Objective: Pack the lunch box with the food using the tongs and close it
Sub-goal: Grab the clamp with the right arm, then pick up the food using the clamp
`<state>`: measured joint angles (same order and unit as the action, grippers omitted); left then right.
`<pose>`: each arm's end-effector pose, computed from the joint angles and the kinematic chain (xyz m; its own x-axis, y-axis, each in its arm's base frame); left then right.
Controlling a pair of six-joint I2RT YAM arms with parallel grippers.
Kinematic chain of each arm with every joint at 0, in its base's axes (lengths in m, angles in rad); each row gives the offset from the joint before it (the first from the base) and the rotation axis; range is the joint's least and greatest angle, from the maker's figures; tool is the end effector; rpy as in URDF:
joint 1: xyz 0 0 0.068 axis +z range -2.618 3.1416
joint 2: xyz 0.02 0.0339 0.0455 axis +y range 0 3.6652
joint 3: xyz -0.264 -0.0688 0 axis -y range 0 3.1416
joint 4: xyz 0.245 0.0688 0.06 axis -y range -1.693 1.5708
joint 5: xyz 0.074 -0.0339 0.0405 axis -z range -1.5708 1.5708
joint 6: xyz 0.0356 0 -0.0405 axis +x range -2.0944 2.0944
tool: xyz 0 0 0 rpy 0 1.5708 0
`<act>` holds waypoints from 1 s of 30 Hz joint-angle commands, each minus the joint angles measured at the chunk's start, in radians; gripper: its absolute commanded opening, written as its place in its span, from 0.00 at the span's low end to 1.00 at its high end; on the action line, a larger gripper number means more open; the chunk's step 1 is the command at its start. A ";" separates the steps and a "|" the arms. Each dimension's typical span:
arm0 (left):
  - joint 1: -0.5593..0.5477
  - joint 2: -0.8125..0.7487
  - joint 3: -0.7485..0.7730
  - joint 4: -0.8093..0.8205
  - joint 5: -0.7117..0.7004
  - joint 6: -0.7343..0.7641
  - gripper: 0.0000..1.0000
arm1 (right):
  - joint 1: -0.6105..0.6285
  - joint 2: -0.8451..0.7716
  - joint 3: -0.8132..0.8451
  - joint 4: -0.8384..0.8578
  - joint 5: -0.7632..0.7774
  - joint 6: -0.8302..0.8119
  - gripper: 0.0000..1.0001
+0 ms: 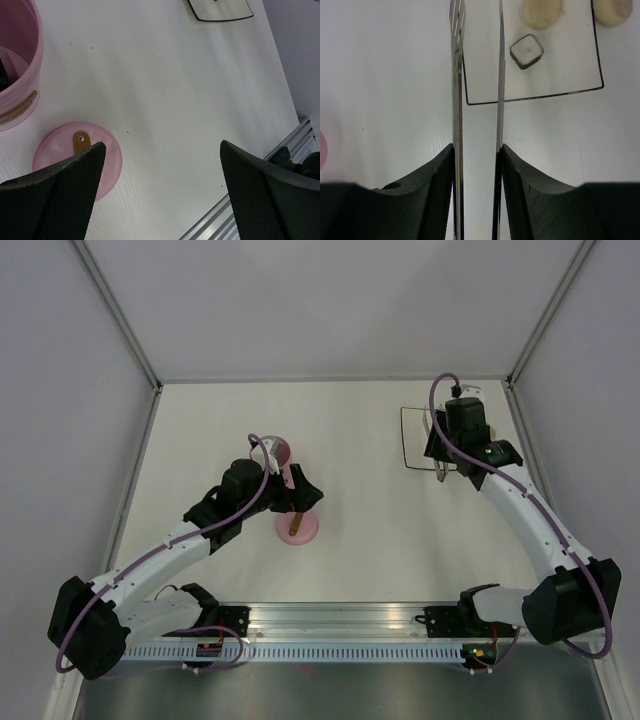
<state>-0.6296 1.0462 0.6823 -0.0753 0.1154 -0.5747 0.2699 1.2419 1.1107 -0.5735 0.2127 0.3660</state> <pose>0.1892 -0.1429 0.2644 -0.6522 -0.1929 -0.7331 0.3748 0.7585 -0.5331 0.2606 0.0643 0.3203 -0.6208 0.1912 -0.7603 0.1248 0.9815 0.1449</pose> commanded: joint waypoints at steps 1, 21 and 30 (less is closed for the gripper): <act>0.004 -0.011 0.016 -0.006 0.012 0.022 1.00 | -0.059 0.076 0.109 -0.049 0.079 0.054 0.47; 0.010 0.029 -0.009 -0.004 -0.022 0.061 1.00 | -0.462 0.254 0.170 -0.006 -0.031 0.053 0.51; 0.018 0.026 -0.032 -0.007 -0.029 0.072 1.00 | -0.483 0.289 0.135 0.072 -0.105 0.060 0.55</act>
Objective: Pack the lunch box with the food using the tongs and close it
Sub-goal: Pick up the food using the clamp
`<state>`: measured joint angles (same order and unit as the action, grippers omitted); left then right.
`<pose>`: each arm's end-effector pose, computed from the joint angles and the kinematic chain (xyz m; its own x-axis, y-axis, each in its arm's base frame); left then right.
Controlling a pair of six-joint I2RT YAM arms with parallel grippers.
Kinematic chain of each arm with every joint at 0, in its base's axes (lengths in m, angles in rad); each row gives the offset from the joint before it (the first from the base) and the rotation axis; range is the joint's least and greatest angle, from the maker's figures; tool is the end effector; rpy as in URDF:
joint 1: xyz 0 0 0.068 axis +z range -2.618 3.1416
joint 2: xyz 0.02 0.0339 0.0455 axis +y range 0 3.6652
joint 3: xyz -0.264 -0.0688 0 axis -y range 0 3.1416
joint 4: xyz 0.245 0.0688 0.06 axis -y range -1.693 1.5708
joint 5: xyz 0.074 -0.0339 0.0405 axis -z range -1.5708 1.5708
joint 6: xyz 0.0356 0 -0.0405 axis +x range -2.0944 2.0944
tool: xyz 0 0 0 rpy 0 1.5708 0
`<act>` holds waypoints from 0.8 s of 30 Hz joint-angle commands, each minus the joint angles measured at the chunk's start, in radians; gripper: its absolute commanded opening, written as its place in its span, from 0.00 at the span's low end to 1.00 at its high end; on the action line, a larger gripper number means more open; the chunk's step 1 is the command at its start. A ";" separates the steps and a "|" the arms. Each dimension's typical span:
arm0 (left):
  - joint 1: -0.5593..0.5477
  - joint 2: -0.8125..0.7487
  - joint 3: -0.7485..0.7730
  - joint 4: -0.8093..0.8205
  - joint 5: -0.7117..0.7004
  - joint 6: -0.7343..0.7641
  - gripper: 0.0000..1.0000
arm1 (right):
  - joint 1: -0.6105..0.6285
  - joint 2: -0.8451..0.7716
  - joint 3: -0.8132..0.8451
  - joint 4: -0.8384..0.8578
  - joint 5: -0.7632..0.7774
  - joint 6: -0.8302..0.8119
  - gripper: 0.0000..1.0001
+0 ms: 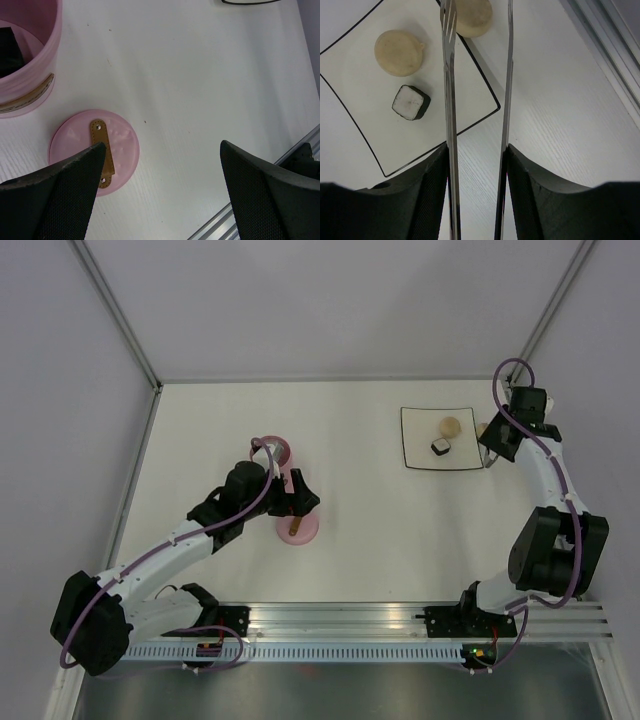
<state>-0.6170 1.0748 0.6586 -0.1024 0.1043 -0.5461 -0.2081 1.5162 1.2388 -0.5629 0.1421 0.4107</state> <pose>0.1917 -0.1406 0.2473 -0.6826 -0.1490 -0.7154 0.3448 0.7974 -0.4952 0.3224 -0.0732 0.2864 -0.5496 0.5200 -0.6539 0.5632 0.8087 0.1697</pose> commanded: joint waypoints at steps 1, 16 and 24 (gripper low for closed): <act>0.006 -0.004 -0.011 0.020 -0.021 0.046 1.00 | -0.004 0.018 0.007 0.067 -0.039 0.016 0.55; 0.005 -0.021 -0.022 -0.003 -0.069 0.075 1.00 | -0.005 0.099 0.004 0.135 -0.045 0.011 0.57; 0.007 -0.016 -0.019 -0.010 -0.081 0.081 1.00 | -0.005 0.145 0.025 0.133 -0.036 0.010 0.58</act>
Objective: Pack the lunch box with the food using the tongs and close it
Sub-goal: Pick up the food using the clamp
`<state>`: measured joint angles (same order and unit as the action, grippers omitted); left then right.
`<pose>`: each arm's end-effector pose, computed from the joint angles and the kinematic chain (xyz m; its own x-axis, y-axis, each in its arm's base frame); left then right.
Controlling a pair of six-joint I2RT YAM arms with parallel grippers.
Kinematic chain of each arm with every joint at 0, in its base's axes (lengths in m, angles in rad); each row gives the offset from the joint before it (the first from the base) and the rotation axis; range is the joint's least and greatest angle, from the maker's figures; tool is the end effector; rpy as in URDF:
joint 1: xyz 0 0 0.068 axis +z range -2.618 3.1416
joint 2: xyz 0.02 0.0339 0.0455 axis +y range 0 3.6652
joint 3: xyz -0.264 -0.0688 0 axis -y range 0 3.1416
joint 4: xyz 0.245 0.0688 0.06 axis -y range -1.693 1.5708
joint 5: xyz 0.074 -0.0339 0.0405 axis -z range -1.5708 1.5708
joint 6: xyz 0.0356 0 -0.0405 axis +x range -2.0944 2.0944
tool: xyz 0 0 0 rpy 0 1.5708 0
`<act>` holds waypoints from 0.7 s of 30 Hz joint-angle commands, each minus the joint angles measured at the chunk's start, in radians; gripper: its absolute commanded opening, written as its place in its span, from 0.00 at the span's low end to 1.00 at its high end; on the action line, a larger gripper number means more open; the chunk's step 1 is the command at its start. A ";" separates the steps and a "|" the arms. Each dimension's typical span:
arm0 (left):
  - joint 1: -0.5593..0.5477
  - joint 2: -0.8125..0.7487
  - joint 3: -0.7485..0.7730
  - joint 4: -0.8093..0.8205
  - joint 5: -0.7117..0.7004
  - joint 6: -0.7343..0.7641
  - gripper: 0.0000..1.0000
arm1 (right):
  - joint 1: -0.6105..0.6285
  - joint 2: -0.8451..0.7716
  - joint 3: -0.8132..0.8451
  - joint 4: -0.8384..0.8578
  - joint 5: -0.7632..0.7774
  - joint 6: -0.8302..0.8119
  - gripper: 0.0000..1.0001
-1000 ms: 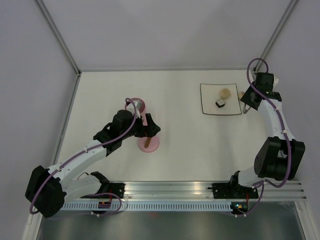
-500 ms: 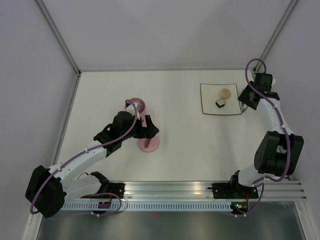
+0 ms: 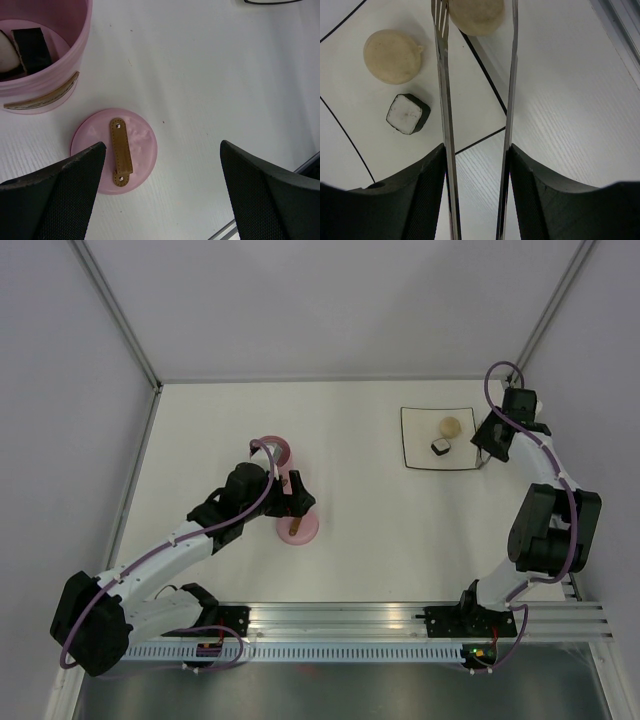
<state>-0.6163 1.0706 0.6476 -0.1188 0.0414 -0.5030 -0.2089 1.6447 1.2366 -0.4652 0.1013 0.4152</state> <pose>0.1912 -0.1372 0.2428 -0.6610 -0.1220 -0.7404 0.3285 0.8401 -0.4317 0.3499 -0.0779 0.2508 -0.5772 0.5326 -0.6190 0.5494 0.8141 0.1882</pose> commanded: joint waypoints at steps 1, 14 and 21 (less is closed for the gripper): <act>0.004 -0.012 -0.006 0.005 -0.020 0.040 1.00 | -0.004 0.023 0.027 0.037 0.017 0.002 0.58; 0.004 0.012 0.007 0.004 -0.020 0.043 1.00 | -0.004 0.070 0.038 0.048 0.002 0.007 0.59; 0.006 0.015 0.011 0.005 -0.018 0.043 1.00 | -0.004 0.075 0.070 0.028 -0.035 0.013 0.57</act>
<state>-0.6163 1.0863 0.6476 -0.1268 0.0311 -0.4965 -0.2089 1.7073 1.2491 -0.4564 0.0883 0.4160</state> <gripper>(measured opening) 0.993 0.570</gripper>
